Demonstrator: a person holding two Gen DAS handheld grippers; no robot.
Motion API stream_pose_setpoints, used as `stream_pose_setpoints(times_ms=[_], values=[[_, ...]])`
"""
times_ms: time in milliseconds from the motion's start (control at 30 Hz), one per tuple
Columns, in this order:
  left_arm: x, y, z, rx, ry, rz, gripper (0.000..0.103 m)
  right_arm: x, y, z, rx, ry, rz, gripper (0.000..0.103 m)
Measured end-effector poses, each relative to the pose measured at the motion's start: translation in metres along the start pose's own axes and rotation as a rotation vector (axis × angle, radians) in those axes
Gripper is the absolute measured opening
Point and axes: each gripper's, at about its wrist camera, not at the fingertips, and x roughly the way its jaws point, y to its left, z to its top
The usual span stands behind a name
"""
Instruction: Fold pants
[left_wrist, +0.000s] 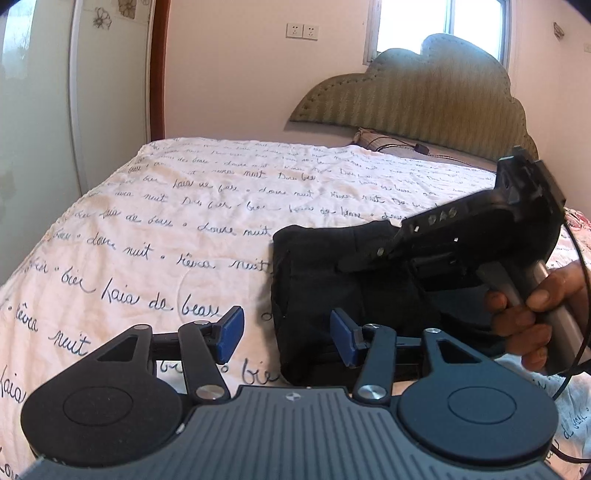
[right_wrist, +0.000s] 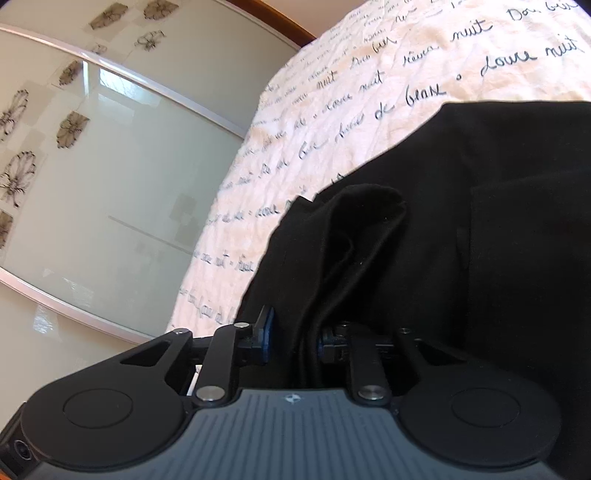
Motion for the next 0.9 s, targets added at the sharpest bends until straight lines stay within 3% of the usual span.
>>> stream_pose_setpoints(times_ms=[233, 367, 600, 700, 900], values=[[0.004, -0.027, 0.004, 0.001, -0.055, -0.045, 0.075, -0.061, 0.005, 0.024, -0.032, -0.061, 0.063, 0.016], [0.017, -0.060, 0.001, 0.020, -0.057, -0.113, 0.075, -0.110, -0.007, 0.033, -0.048, -0.100, 0.023, 0.017], [0.040, -0.126, -0.011, 0.168, -0.075, -0.164, 0.076, -0.181, -0.049, 0.025, 0.028, -0.191, -0.065, 0.017], [0.054, -0.136, -0.017, 0.198, -0.024, -0.162, 0.076, -0.197, -0.064, 0.024, 0.064, -0.215, -0.075, 0.017], [0.055, -0.140, -0.019, 0.201, 0.003, -0.197, 0.078, -0.218, -0.076, 0.028, 0.064, -0.241, -0.097, 0.017]])
